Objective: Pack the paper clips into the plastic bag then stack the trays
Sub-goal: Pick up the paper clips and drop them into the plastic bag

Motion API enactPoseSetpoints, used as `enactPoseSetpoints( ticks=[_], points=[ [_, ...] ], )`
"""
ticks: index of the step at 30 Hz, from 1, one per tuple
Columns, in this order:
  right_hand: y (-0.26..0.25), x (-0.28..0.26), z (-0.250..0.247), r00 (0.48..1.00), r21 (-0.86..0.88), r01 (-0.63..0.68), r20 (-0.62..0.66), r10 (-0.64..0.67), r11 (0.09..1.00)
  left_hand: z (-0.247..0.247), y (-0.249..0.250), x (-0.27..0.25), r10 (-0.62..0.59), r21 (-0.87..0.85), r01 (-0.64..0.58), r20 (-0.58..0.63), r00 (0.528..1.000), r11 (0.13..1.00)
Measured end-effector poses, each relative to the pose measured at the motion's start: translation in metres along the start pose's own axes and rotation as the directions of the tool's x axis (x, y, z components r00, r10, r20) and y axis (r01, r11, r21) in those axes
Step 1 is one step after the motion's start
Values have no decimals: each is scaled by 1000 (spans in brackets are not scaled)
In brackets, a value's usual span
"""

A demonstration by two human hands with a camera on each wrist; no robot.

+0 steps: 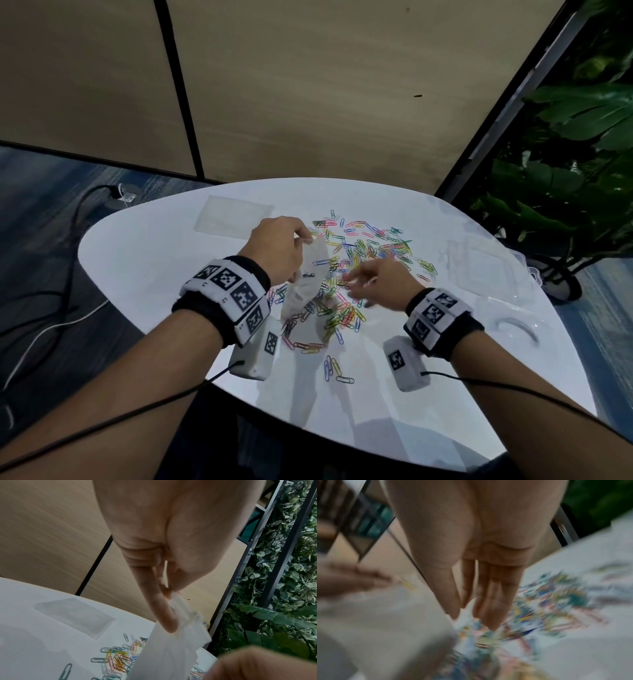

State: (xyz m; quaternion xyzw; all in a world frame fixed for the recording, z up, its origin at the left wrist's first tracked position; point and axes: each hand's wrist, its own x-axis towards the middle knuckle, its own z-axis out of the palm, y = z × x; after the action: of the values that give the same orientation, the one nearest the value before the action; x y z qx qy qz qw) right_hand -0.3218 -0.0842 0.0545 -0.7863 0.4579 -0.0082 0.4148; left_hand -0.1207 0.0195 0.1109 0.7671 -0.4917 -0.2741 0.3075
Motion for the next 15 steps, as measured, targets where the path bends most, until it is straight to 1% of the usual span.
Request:
enactPoseSetpoints(
  ticks=[1,2,3,4,5,7,9,11,13,15],
  points=[
    [13,3,6,996,-269,-80,25,90,960,-1,-1,0,-1,-8,1,-4,1000,1000],
    [23,3,13,983,-442,-143,42,180,885,-2,-2,-1,-6,-17,6,-8,1000,1000],
    [32,3,21,968,-511,-185,51,244,839,-3,-4,-1,-14,-25,14,-11,1000,1000],
    [38,4,30,962,-507,-206,53,269,837,-4,-6,-1,-21,-28,21,-14,1000,999],
    [42,7,39,967,-473,-202,44,252,858,-6,-9,-1,-26,-26,25,-19,1000,999],
    [44,12,56,989,-448,-124,15,146,886,-11,-14,-2,-30,-15,30,-23,999,999],
    [39,18,71,999,-509,-28,2,33,860,-16,-22,-3,-37,-2,37,-23,999,999],
    [32,21,83,999,-556,25,-13,-39,831,-19,-28,-2,-43,8,43,-26,999,999],
    [25,25,92,994,-571,45,-58,-95,820,-21,-32,-2,-41,14,42,-37,998,999],
    [23,29,97,990,-583,49,-80,-116,811,-24,-35,-1,-38,26,39,-44,998,999]
  ],
)
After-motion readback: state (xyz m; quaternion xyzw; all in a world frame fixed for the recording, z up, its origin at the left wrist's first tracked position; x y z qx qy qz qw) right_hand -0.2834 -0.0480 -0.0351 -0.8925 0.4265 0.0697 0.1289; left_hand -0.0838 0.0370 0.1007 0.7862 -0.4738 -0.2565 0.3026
